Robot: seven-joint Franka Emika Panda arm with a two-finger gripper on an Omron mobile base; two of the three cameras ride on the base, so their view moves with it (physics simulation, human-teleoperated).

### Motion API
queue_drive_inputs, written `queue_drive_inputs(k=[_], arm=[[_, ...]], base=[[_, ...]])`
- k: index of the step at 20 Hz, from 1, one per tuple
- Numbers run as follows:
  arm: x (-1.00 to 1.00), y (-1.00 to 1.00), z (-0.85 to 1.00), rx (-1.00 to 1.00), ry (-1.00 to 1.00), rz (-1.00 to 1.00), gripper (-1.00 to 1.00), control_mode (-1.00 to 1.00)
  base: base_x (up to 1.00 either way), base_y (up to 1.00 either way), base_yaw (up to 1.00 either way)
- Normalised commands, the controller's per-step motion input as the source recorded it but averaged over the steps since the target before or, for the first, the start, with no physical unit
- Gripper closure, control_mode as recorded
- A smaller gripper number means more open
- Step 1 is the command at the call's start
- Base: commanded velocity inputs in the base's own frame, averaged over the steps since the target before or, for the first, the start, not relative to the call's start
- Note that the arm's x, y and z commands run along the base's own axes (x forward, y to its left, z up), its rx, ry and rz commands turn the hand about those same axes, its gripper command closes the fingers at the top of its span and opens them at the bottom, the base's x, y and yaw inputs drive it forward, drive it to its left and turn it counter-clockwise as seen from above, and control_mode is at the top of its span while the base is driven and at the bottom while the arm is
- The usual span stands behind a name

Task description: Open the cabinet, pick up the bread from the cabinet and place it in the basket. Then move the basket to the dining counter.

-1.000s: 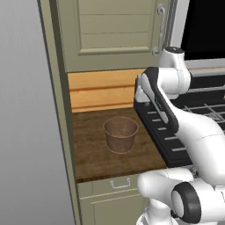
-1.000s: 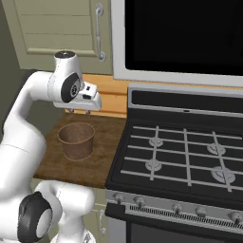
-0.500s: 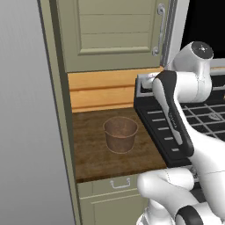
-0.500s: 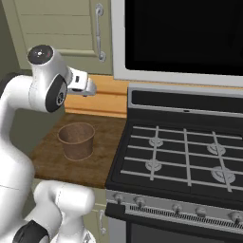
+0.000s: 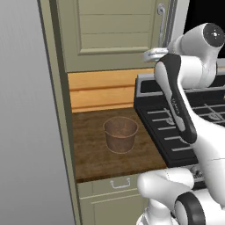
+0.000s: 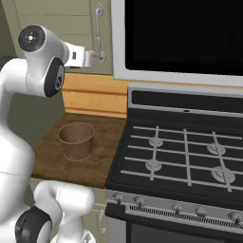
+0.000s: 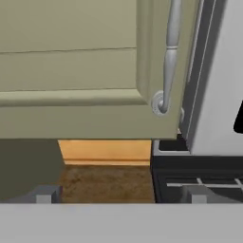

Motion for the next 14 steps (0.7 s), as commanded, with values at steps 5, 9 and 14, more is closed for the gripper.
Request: queue_drive_inputs(k=[5, 9, 14], arm=[[0.1, -0.31, 0.51, 0.0, -0.06, -0.03, -1.0, -1.0], [0.15, -0.08, 0.36, 0.04, 0.0, -0.04, -1.0, -1.0], [0.37, -0.01, 0.17, 0.1, 0.0, -0.04, -1.0, -1.0]], base=[[0.0, 0.0, 0.0], [0.0, 0.0, 0.0], [0.0, 0.0, 0.0]])
